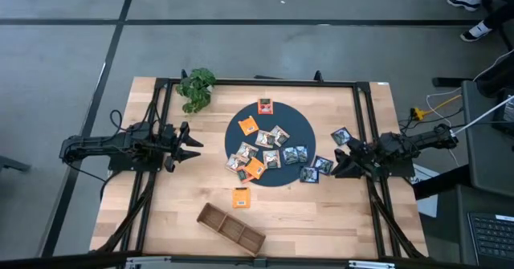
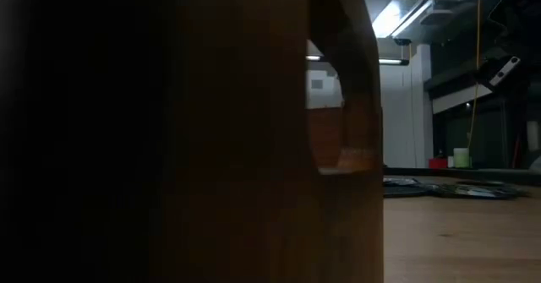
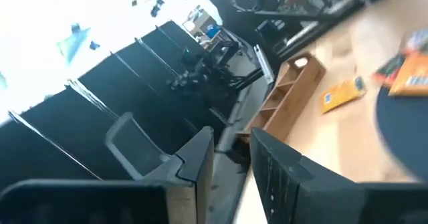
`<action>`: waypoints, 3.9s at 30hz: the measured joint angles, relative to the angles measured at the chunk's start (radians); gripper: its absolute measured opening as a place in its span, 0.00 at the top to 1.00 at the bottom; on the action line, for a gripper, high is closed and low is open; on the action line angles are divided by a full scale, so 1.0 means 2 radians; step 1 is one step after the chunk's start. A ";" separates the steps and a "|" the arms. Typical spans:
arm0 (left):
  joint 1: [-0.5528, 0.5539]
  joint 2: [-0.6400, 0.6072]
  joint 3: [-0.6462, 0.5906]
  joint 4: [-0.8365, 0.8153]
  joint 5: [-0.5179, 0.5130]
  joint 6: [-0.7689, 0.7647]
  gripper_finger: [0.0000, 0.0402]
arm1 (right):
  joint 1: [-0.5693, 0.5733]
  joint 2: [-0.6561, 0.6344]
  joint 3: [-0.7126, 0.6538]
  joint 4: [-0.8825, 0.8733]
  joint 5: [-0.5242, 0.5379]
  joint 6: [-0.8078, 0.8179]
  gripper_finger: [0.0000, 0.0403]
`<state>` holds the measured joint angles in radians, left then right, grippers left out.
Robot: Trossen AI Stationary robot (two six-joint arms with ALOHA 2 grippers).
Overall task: Pick & Place Tea
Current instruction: Put the orange tea bag into the left section of the wooden organizer
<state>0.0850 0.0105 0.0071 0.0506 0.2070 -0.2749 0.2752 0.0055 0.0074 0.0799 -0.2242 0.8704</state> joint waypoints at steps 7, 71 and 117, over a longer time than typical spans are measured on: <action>0.000 0.000 0.000 0.000 0.000 0.000 0.61 | 0.000 0.000 0.000 0.007 0.098 0.136 0.75; 0.010 0.000 0.001 0.251 -0.130 -0.246 0.61 | 0.000 0.595 0.372 -0.095 0.372 -0.034 0.75; -0.036 0.712 0.240 0.137 -0.029 -0.393 0.61 | -0.090 0.911 0.454 0.008 0.117 0.049 0.98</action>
<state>0.0123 1.4344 0.4863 0.3248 0.1497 -1.0612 0.0959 1.8280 0.9157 0.0968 0.0100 0.9686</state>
